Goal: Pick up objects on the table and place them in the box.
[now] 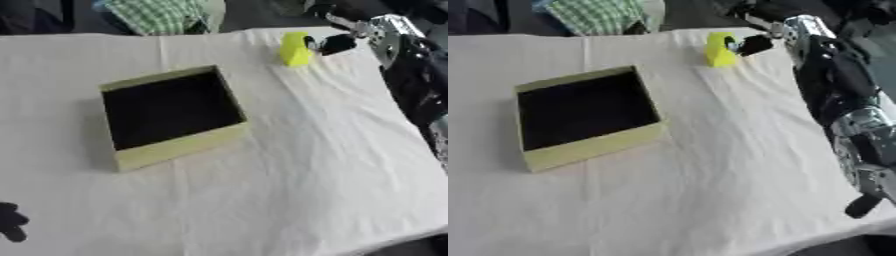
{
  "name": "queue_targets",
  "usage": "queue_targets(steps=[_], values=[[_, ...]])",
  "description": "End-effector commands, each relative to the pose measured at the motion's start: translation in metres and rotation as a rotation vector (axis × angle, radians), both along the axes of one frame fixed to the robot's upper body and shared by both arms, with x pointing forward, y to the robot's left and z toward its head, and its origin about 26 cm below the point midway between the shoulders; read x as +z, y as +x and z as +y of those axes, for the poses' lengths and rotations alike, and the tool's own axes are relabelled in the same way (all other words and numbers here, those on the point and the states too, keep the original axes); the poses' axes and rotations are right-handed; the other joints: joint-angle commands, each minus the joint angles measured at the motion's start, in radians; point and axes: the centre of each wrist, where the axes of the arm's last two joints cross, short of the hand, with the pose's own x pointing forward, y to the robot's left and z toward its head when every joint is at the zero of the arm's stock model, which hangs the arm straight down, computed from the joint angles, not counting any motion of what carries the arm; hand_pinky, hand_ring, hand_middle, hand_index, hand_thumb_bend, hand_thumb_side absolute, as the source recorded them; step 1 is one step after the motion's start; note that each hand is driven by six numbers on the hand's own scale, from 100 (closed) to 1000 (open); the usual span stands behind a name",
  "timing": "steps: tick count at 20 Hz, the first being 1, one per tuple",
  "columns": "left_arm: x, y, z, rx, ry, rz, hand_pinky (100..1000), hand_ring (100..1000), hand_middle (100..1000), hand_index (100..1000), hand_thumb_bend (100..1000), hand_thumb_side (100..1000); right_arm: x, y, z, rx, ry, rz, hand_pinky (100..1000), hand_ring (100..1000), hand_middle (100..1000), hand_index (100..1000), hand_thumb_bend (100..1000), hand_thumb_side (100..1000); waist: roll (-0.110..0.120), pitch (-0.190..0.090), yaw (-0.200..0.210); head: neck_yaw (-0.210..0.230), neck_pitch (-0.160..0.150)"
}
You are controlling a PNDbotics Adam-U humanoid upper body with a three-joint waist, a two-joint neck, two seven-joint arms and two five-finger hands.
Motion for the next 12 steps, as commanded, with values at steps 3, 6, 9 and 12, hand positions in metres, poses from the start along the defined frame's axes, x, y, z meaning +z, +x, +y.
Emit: queue_targets(steps=[3, 6, 9, 12], values=[[0.0070, -0.0018, 0.0022, -0.002, 0.014, -0.029, 678, 532, 509, 771, 100, 921, 0.0276, -0.0087, -0.0100, -0.019, -0.089, -0.085, 880, 1000, 998, 1000, 100, 604, 0.001, -0.014, 0.000, -0.006, 0.008], [0.0072, -0.0017, 0.0025, -0.001, 0.015, -0.031, 679, 532, 509, 771, 100, 922, 0.0265, -0.0094, -0.0113, -0.018, -0.102, -0.091, 879, 1000, 997, 1000, 100, 579, -0.002, -0.011, 0.004, -0.007, 0.007], [0.0073, -0.0016, 0.0026, 0.001, 0.017, -0.033, 679, 532, 509, 771, 100, 923, 0.0253, -0.0100, -0.0124, -0.019, -0.112, -0.092, 878, 997, 996, 1000, 100, 537, -0.004, -0.007, 0.009, -0.005, 0.006], [0.0078, -0.0014, 0.0025, 0.004, 0.020, -0.038, 680, 532, 509, 770, 100, 926, 0.0234, -0.0097, -0.0121, -0.017, -0.126, -0.085, 877, 994, 993, 1000, 118, 517, -0.007, 0.000, 0.014, -0.006, 0.005]])
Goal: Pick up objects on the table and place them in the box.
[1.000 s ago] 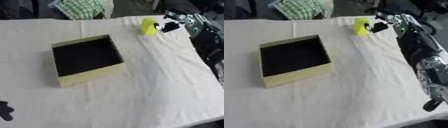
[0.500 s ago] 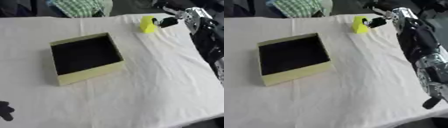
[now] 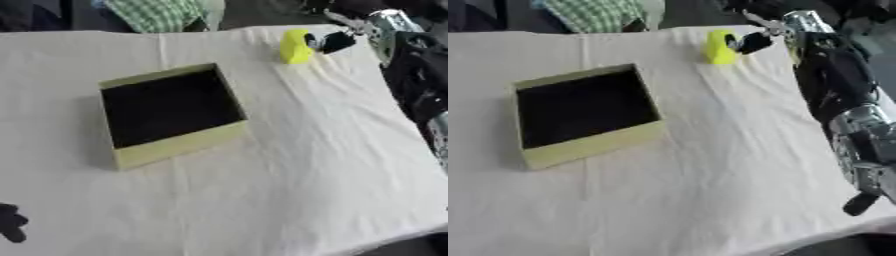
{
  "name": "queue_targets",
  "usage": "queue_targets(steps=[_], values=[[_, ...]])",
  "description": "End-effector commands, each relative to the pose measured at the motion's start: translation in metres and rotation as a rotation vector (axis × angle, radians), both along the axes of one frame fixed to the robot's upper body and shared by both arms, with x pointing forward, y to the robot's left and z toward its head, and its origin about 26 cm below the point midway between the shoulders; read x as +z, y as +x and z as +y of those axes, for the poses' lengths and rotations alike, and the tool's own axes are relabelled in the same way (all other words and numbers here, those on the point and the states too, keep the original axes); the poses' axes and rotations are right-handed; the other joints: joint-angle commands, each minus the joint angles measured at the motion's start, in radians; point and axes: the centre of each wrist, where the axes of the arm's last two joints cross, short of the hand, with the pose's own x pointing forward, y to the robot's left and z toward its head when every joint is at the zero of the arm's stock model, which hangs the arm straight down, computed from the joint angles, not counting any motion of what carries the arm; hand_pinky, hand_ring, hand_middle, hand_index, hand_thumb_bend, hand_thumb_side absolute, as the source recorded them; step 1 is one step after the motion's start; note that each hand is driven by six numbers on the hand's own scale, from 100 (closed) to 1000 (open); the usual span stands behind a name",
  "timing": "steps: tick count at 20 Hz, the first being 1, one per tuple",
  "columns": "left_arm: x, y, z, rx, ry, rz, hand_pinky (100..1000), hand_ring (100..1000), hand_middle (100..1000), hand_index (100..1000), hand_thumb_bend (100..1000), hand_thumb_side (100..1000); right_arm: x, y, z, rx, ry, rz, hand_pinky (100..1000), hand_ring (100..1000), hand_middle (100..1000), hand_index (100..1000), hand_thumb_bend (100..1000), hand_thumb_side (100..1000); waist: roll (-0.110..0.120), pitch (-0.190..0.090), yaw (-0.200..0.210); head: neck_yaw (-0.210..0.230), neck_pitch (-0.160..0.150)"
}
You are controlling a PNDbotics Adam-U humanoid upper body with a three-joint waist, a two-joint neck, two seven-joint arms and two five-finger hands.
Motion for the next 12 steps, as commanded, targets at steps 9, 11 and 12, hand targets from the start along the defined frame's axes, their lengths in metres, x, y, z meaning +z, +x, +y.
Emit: queue_targets(steps=[9, 11, 12], values=[[0.0079, -0.0013, 0.0016, 0.008, 0.017, -0.042, 681, 533, 509, 770, 100, 932, 0.0295, -0.0077, -0.0045, -0.020, -0.198, -0.067, 893, 962, 983, 1000, 324, 668, 0.001, 0.003, 0.010, -0.007, 0.005], [0.0079, -0.0012, 0.0015, 0.009, 0.018, -0.045, 681, 533, 509, 770, 100, 933, 0.0288, -0.0076, -0.0047, -0.019, -0.211, -0.070, 892, 963, 984, 1000, 314, 669, 0.002, 0.006, 0.012, -0.009, 0.006], [0.0079, -0.0012, 0.0015, 0.009, 0.019, -0.046, 681, 533, 509, 770, 100, 933, 0.0282, -0.0077, -0.0051, -0.019, -0.214, -0.071, 892, 964, 984, 1000, 311, 674, 0.002, 0.008, 0.012, -0.009, 0.006]])
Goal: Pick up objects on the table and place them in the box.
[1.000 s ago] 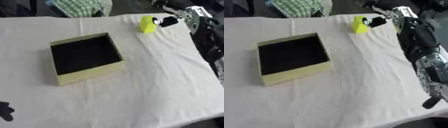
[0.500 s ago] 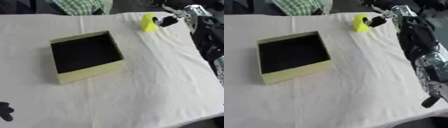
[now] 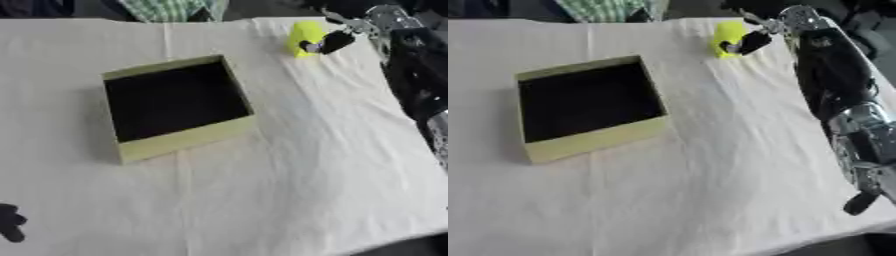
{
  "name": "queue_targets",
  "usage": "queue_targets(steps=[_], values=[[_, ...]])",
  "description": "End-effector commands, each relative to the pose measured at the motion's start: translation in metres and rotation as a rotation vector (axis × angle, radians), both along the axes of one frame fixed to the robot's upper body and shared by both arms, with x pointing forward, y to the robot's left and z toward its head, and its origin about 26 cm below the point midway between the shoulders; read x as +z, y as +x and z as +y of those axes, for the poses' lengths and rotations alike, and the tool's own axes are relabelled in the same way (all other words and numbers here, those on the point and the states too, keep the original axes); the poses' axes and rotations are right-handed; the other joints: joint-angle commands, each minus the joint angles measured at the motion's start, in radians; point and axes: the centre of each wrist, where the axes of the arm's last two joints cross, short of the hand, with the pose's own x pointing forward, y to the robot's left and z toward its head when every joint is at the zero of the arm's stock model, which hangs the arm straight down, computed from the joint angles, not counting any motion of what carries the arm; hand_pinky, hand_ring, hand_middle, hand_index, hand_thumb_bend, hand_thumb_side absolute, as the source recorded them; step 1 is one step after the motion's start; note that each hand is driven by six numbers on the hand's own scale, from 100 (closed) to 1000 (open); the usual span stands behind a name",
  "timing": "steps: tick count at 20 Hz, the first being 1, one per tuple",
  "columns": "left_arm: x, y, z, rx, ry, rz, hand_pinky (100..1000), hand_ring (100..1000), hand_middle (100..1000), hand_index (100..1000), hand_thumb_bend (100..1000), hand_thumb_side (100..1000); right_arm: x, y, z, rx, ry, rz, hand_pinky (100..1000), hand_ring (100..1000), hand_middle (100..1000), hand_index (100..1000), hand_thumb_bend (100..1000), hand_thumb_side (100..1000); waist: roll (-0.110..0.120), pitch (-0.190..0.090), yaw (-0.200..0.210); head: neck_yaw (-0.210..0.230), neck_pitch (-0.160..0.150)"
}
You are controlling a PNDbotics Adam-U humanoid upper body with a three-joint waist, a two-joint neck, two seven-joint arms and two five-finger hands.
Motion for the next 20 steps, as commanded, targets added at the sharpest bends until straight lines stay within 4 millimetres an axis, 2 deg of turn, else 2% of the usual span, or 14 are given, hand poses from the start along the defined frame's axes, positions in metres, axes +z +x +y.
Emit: queue_targets(steps=[1, 8, 9, 11, 14, 15, 17, 20], values=[[0.007, -0.001, 0.000, -0.002, 0.007, -0.036, 682, 533, 509, 770, 100, 934, 0.021, -0.009, -0.011, -0.022, -0.051, -0.049, 892, 963, 984, 1000, 312, 676, 0.003, -0.016, 0.001, -0.005, 0.002], [0.008, -0.001, 0.000, -0.001, 0.012, -0.042, 683, 533, 509, 769, 100, 939, 0.017, -0.012, -0.017, -0.042, -0.046, -0.043, 889, 966, 985, 1000, 291, 664, 0.006, -0.005, 0.000, -0.010, -0.002], [0.008, -0.001, 0.000, -0.001, 0.013, -0.042, 683, 533, 509, 769, 100, 932, 0.017, -0.012, -0.018, -0.046, -0.045, -0.041, 888, 966, 985, 1000, 296, 633, 0.006, -0.003, -0.001, -0.010, -0.002], [0.008, -0.001, -0.001, 0.000, 0.014, -0.044, 683, 533, 509, 769, 100, 940, 0.016, -0.013, -0.020, -0.054, -0.040, -0.038, 887, 966, 984, 1000, 285, 652, 0.007, 0.001, -0.001, -0.011, -0.005], [0.008, -0.001, -0.001, 0.001, 0.016, -0.047, 684, 533, 509, 769, 100, 942, 0.015, -0.015, -0.023, -0.063, -0.029, -0.038, 881, 970, 984, 1000, 261, 631, 0.010, 0.006, -0.003, -0.012, -0.008], [0.008, -0.001, -0.001, 0.002, 0.017, -0.048, 684, 533, 509, 769, 100, 937, 0.014, -0.015, -0.023, -0.064, -0.024, -0.039, 879, 970, 983, 1000, 245, 600, 0.011, 0.008, -0.003, -0.012, -0.009], [0.008, -0.001, -0.001, 0.002, 0.017, -0.050, 684, 533, 509, 769, 100, 943, 0.014, -0.016, -0.025, -0.068, -0.014, -0.040, 878, 970, 982, 1000, 244, 625, 0.013, 0.011, -0.004, -0.012, -0.011], [0.008, -0.001, -0.001, 0.003, 0.019, -0.052, 684, 533, 509, 769, 100, 946, 0.014, -0.018, -0.027, -0.071, 0.002, -0.046, 872, 970, 976, 1000, 217, 594, 0.016, 0.016, -0.007, -0.012, -0.012]])
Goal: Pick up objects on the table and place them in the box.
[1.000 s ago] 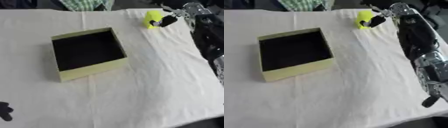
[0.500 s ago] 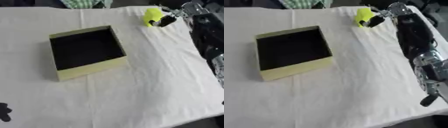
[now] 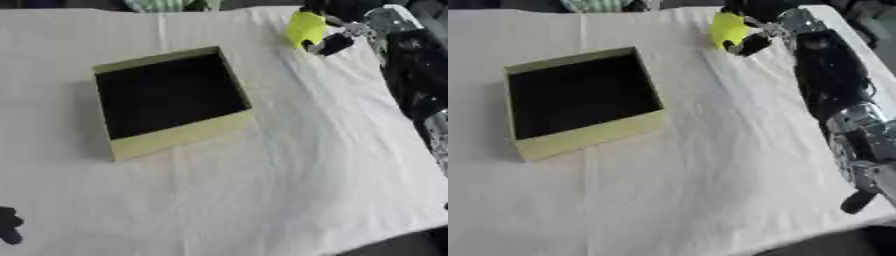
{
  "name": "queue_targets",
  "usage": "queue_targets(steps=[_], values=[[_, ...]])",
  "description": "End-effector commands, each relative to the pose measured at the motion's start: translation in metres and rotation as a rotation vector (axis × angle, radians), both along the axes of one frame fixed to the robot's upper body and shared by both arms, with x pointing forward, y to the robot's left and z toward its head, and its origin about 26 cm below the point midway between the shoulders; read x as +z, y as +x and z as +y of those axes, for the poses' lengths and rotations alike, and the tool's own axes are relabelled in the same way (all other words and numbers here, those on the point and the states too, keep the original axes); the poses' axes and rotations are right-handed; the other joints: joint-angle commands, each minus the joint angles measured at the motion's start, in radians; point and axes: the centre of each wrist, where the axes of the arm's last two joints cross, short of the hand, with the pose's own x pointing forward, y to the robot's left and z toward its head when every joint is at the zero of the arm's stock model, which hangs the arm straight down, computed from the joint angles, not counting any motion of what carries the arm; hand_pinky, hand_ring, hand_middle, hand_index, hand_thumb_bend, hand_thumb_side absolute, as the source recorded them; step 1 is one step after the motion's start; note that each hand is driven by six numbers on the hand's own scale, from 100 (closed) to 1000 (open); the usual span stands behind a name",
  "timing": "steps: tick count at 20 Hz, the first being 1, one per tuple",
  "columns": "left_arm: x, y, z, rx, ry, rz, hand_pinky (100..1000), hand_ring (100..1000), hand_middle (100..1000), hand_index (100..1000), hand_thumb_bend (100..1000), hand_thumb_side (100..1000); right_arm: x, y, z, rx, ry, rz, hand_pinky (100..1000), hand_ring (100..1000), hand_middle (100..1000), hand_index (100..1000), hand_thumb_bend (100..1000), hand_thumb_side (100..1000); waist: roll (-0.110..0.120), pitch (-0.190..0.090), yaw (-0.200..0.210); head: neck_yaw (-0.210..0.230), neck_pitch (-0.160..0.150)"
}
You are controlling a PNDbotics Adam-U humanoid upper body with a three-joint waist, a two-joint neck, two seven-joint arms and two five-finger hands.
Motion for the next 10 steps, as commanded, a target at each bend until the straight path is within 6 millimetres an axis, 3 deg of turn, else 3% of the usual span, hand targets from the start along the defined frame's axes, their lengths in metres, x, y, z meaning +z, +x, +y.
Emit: queue_targets(steps=[1, 10], values=[[0.0079, -0.0013, 0.0000, -0.003, 0.006, -0.037, 685, 533, 509, 769, 100, 946, 0.0205, -0.0131, -0.0183, -0.040, 0.002, -0.045, 870, 970, 974, 1000, 208, 591, 0.003, -0.015, -0.003, -0.003, -0.011], [0.0078, -0.0012, -0.0009, -0.005, 0.008, -0.043, 686, 530, 509, 769, 100, 950, 0.0227, -0.0160, -0.0216, -0.032, 0.054, -0.085, 848, 962, 959, 1000, 182, 478, 0.013, -0.006, -0.010, -0.007, -0.009]])
